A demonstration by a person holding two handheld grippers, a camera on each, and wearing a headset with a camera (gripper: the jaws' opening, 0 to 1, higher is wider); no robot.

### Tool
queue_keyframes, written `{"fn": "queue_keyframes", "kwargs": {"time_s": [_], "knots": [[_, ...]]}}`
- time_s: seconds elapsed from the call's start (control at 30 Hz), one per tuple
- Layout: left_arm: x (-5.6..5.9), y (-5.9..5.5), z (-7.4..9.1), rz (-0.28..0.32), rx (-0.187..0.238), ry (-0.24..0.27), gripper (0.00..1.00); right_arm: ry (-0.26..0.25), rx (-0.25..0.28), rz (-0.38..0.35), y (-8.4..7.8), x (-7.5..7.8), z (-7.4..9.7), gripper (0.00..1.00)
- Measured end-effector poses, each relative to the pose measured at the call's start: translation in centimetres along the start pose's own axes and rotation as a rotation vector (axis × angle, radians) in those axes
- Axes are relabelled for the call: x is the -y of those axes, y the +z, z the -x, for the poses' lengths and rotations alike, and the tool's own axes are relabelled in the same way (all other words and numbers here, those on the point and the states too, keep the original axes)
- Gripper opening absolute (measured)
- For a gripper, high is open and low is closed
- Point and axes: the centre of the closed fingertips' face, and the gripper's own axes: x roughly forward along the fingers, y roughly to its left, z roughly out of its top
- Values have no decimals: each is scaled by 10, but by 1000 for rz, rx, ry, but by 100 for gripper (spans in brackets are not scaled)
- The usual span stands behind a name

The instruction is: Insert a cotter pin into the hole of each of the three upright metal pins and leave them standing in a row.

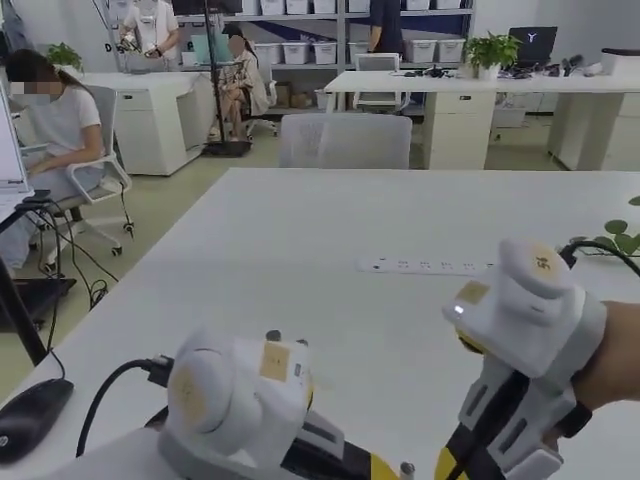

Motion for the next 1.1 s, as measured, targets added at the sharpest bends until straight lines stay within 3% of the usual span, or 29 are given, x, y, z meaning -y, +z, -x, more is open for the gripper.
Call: {"fn": "queue_keyframes", "kwargs": {"time_s": [0.17,0.23,0.4,0.53,0.77,0.9,1.1], "knots": [[-4,-2,0,80,19,7,0,-62,-15,50,0,3,1,4],[-7,-2,1,106,24,21,0,-114,-32,100,1,9,3,4],[-14,-4,3,146,35,50,0,-211,-62,188,4,16,4,4],[-18,-3,5,171,53,69,0,-255,-69,203,6,19,5,4],[-18,-1,5,156,58,83,0,-278,-58,185,5,21,5,4],[-11,-3,0,118,19,55,0,-256,-83,183,1,15,2,5],[-10,-5,0,112,13,37,0,-272,-88,167,-2,18,3,9]]}}
